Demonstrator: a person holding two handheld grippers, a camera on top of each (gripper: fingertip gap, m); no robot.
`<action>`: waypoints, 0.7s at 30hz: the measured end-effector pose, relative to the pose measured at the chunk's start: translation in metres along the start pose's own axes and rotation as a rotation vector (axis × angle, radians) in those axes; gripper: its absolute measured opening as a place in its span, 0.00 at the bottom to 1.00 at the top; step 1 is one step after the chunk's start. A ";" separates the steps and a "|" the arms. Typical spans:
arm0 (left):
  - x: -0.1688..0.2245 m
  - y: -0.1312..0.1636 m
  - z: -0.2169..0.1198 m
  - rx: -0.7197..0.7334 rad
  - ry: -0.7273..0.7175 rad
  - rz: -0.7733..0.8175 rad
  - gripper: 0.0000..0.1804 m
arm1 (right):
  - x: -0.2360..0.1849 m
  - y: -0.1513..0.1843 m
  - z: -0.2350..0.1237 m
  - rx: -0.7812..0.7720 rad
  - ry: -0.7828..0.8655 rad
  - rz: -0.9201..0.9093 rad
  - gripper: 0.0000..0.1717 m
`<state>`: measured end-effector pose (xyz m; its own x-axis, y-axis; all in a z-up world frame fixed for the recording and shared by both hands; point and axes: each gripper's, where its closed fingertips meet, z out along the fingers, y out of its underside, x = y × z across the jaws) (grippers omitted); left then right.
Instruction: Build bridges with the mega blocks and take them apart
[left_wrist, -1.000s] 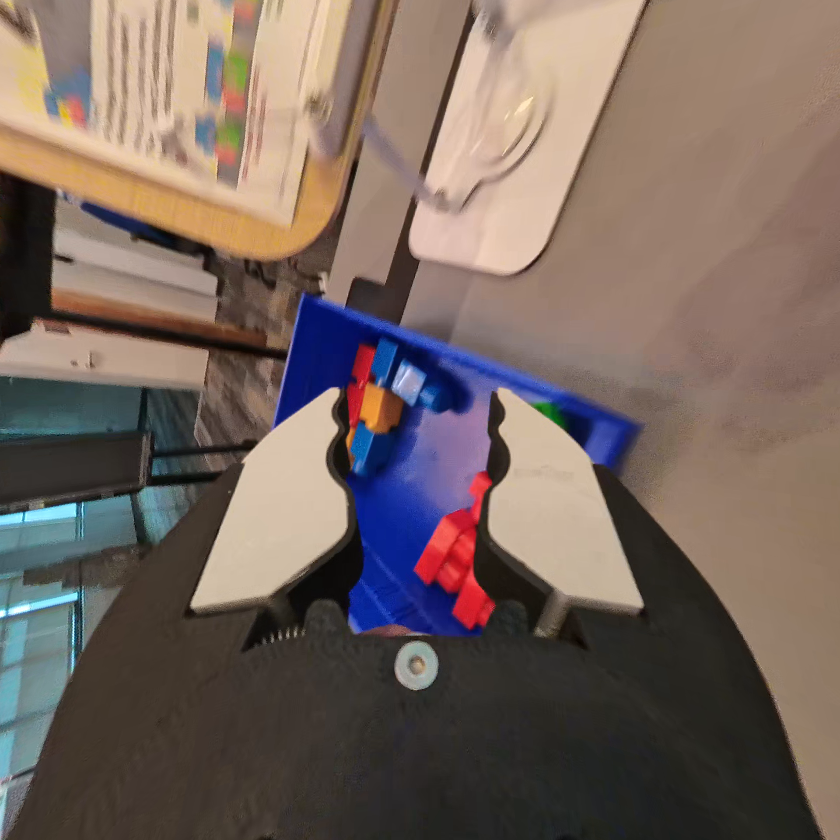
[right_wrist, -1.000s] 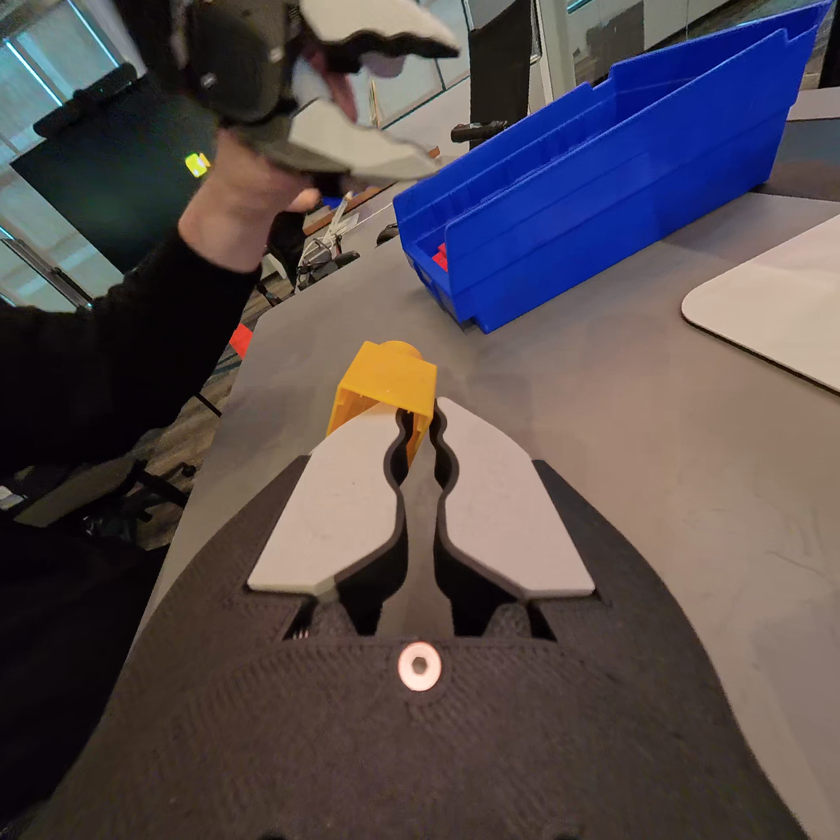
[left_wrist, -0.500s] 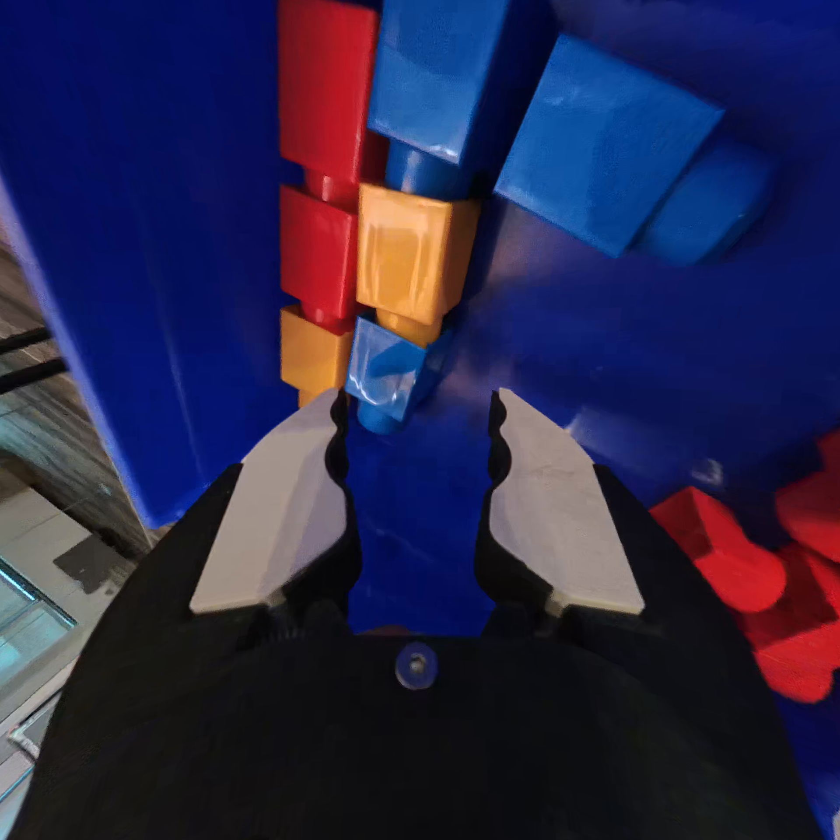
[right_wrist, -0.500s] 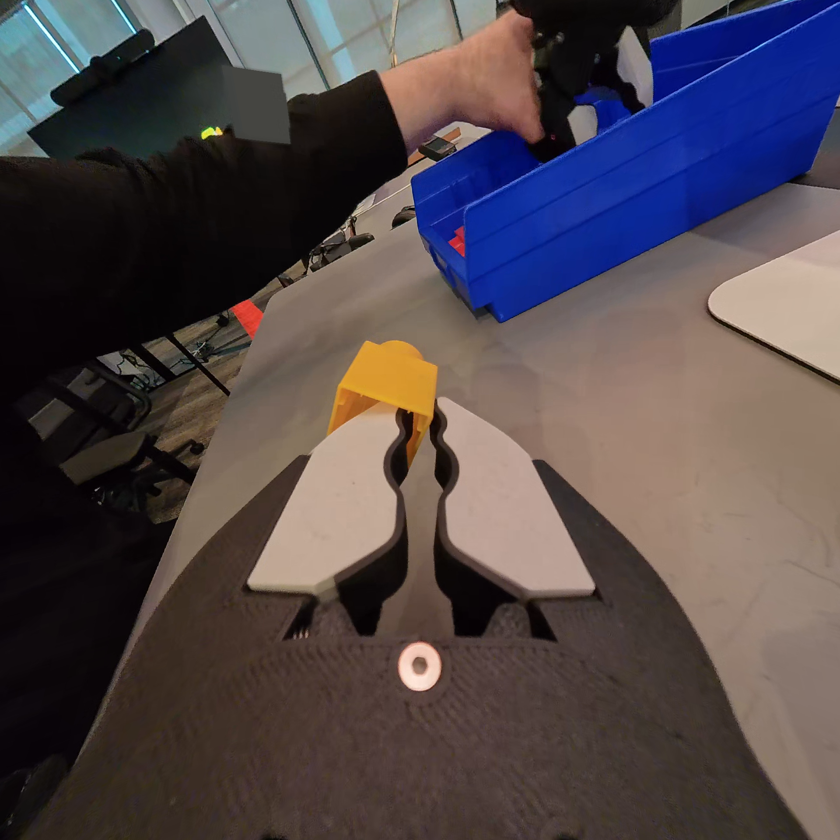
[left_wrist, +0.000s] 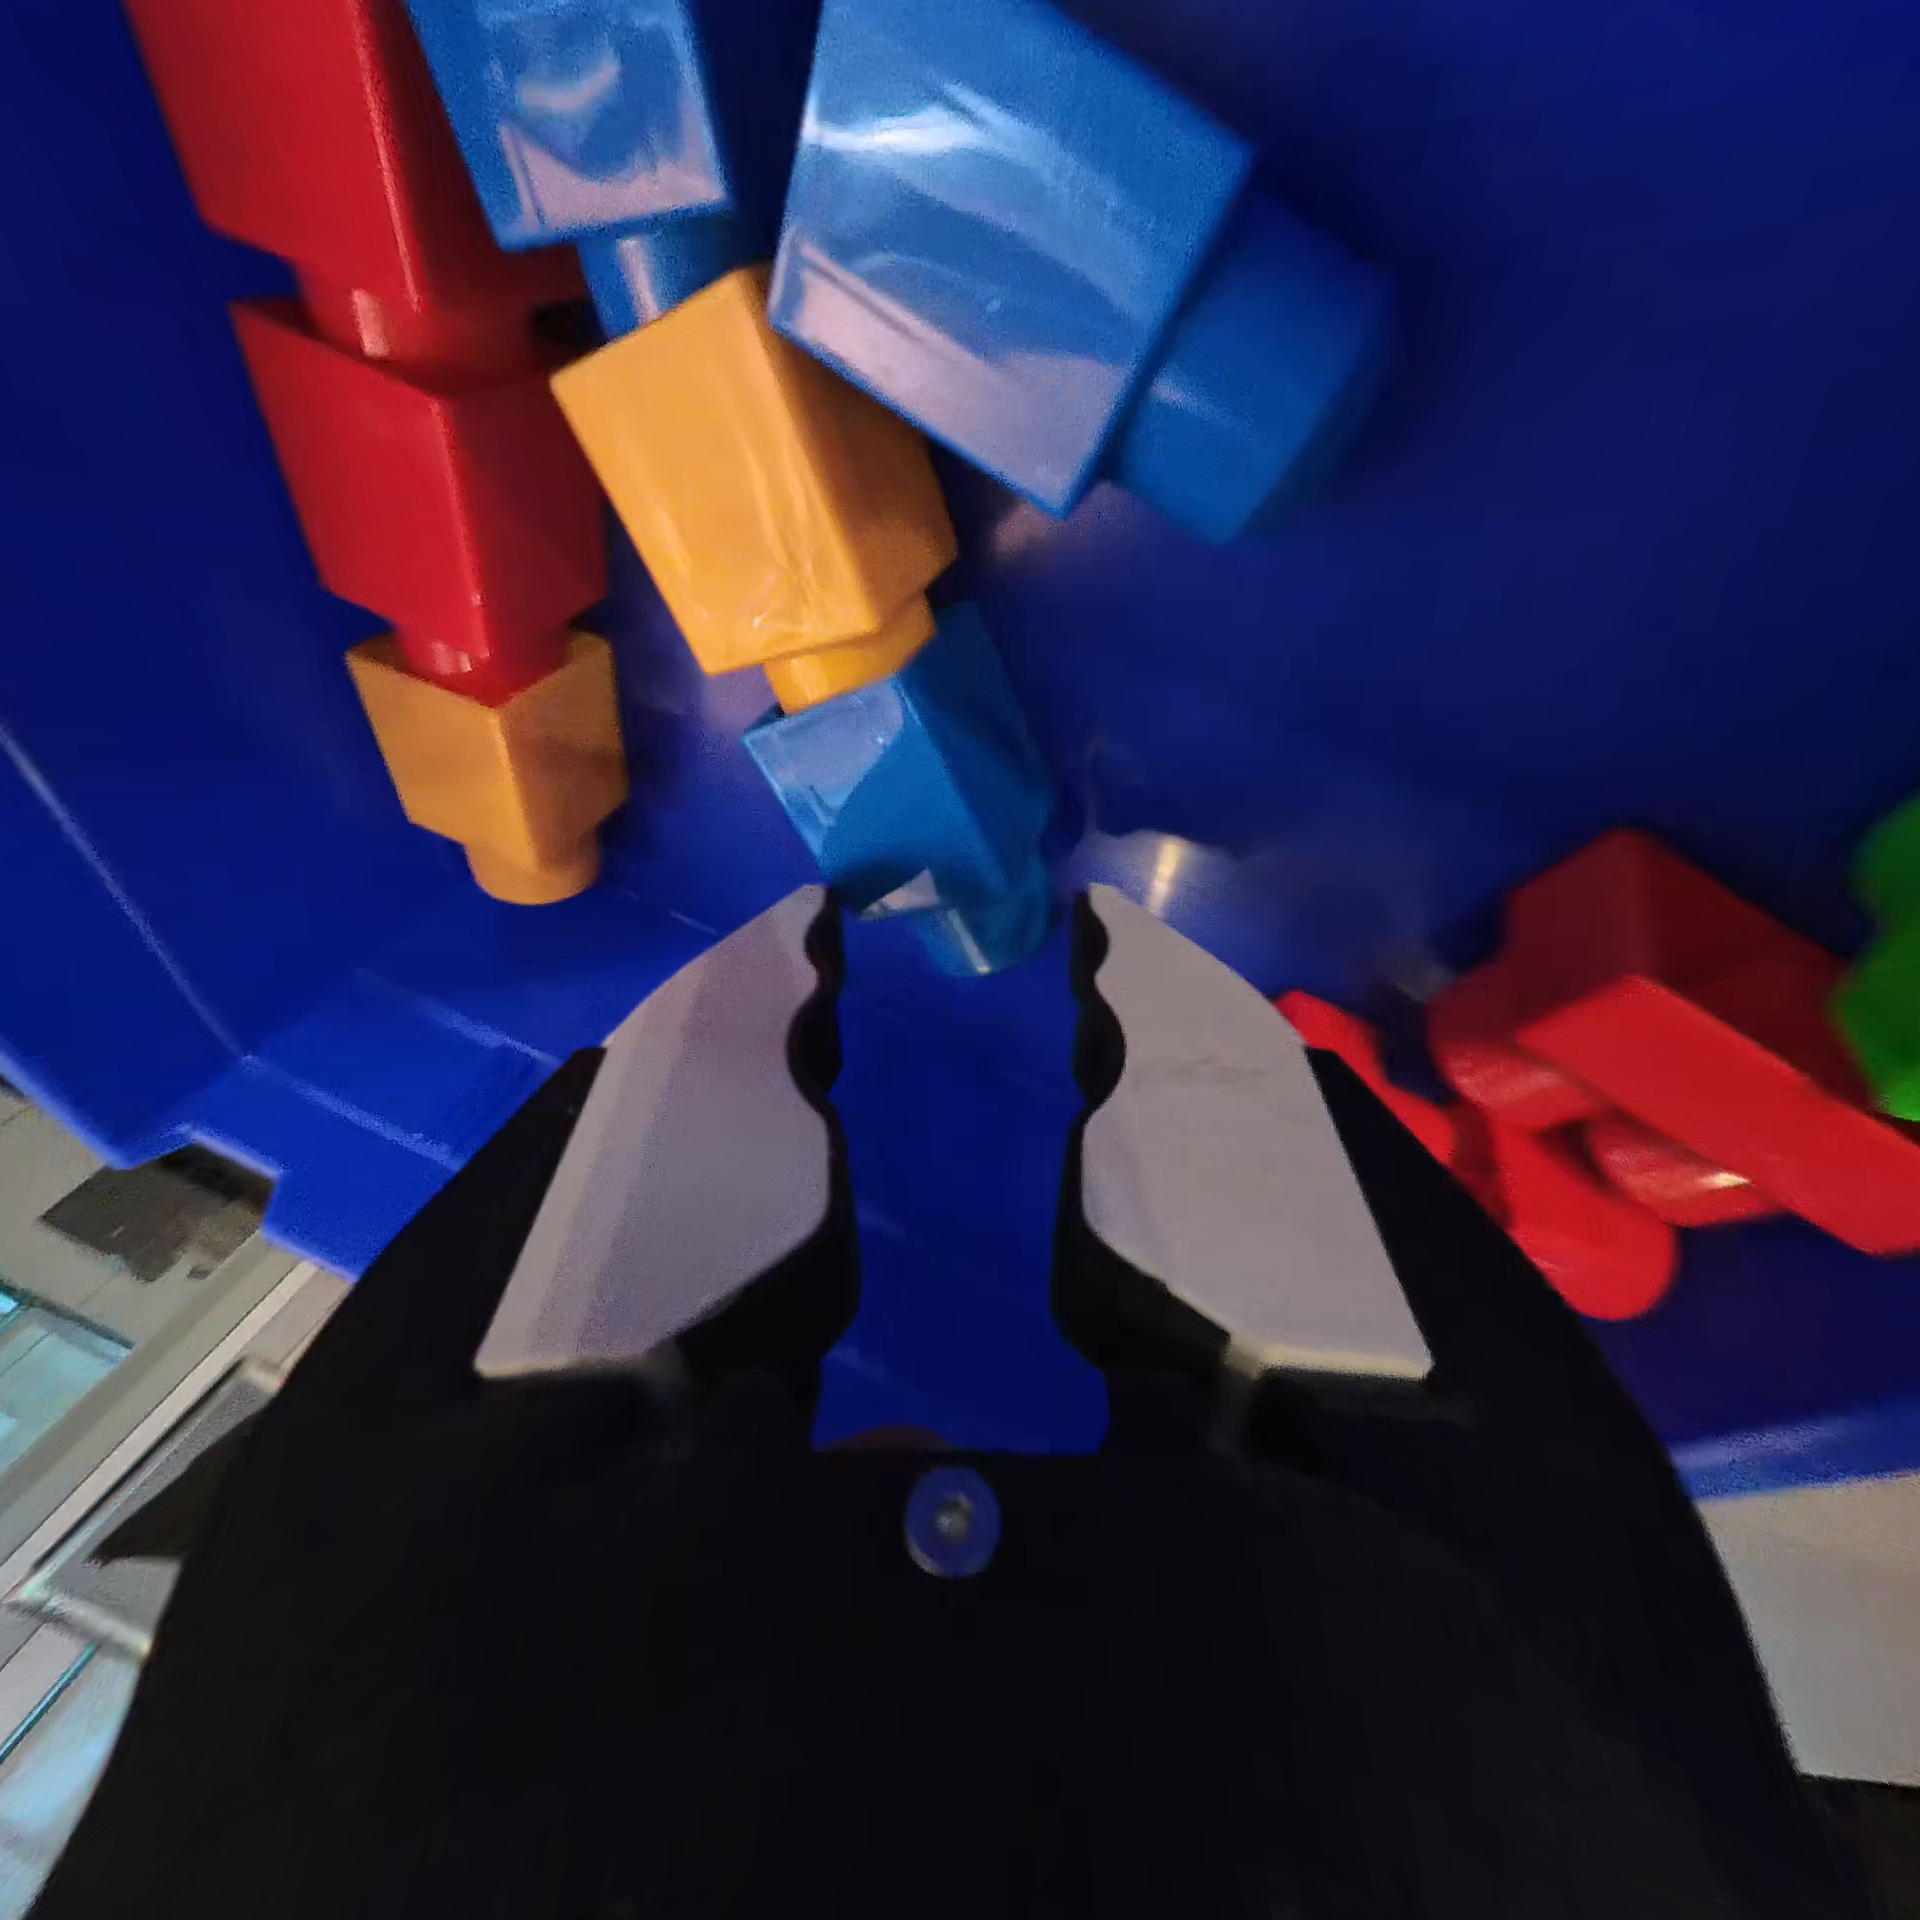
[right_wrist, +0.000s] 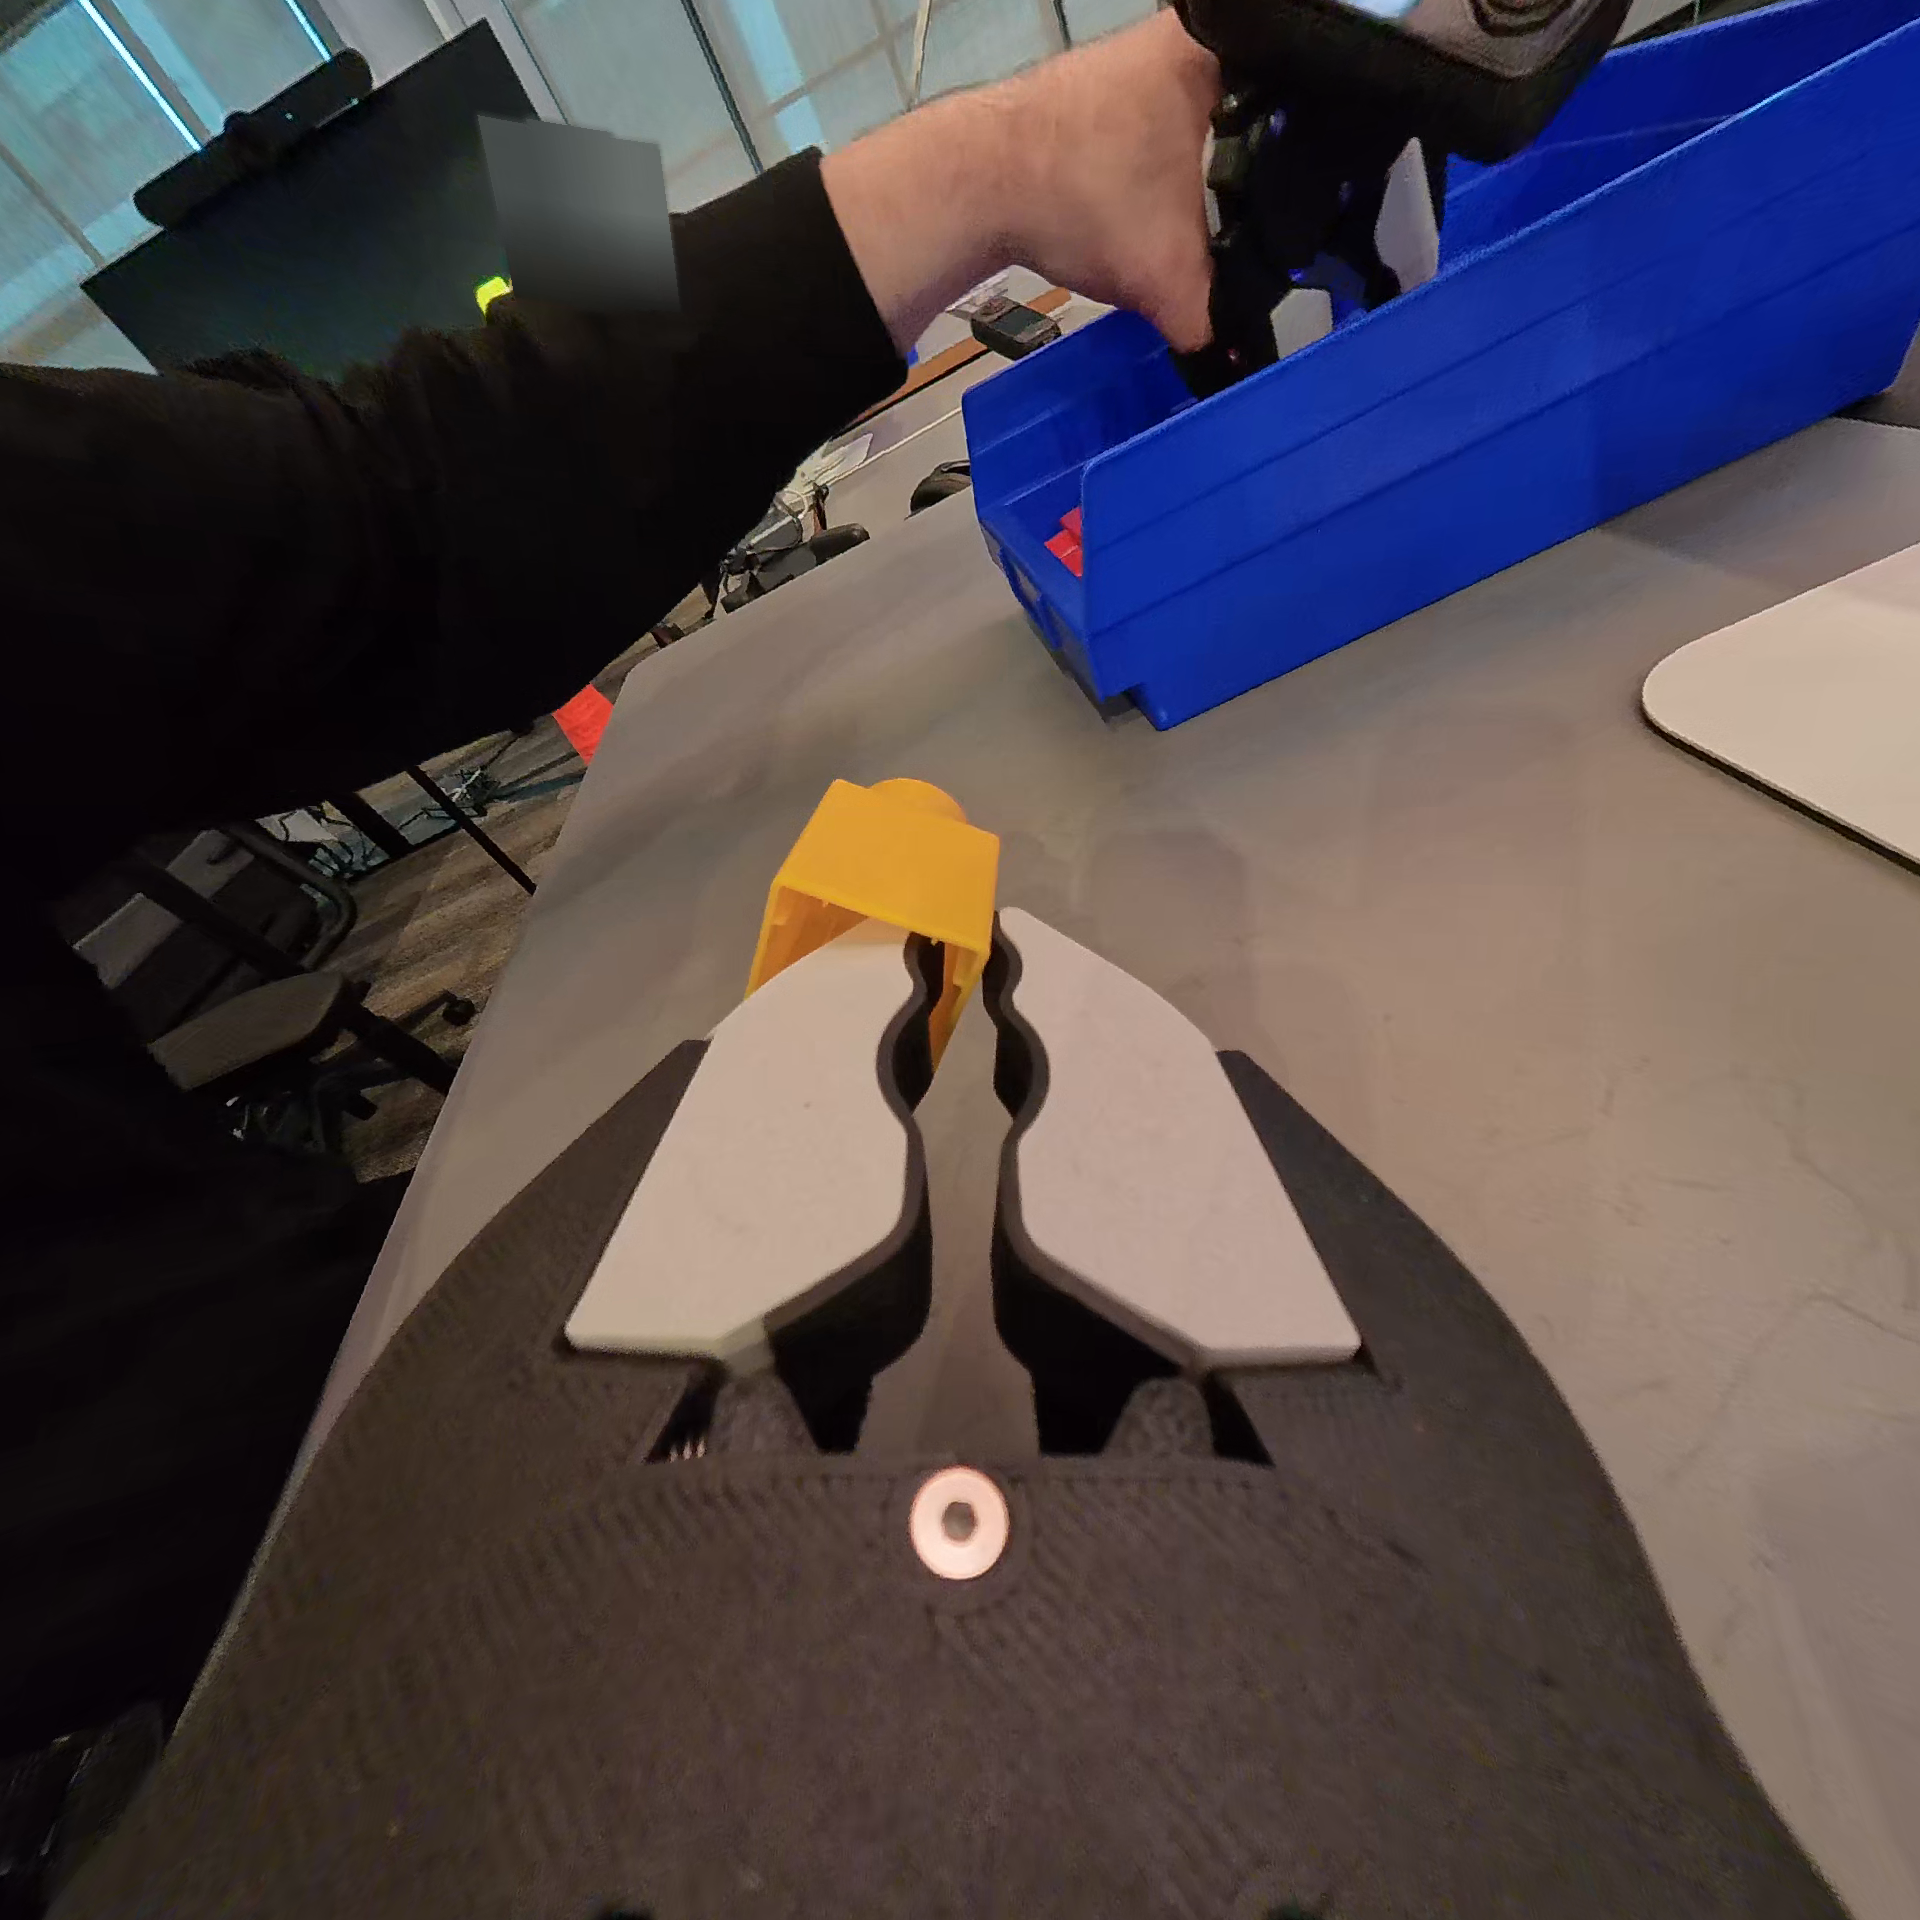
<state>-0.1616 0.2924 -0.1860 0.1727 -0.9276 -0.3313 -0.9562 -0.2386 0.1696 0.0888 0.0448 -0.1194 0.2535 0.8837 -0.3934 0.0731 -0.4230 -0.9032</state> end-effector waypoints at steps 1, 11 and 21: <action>0.007 -0.003 -0.004 0.026 0.025 -0.009 0.23 | 0.000 0.000 0.000 -0.001 0.001 -0.001 0.04; 0.010 -0.020 0.008 0.058 0.132 -0.224 0.27 | 0.000 0.000 0.000 0.002 0.003 -0.006 0.04; 0.003 -0.010 -0.003 0.066 0.038 -0.286 0.25 | -0.002 -0.001 -0.001 0.005 0.004 -0.036 0.04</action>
<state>-0.1503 0.2910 -0.1856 0.4448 -0.8359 -0.3217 -0.8806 -0.4736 0.0132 0.0894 0.0435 -0.1178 0.2543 0.8975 -0.3603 0.0775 -0.3902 -0.9174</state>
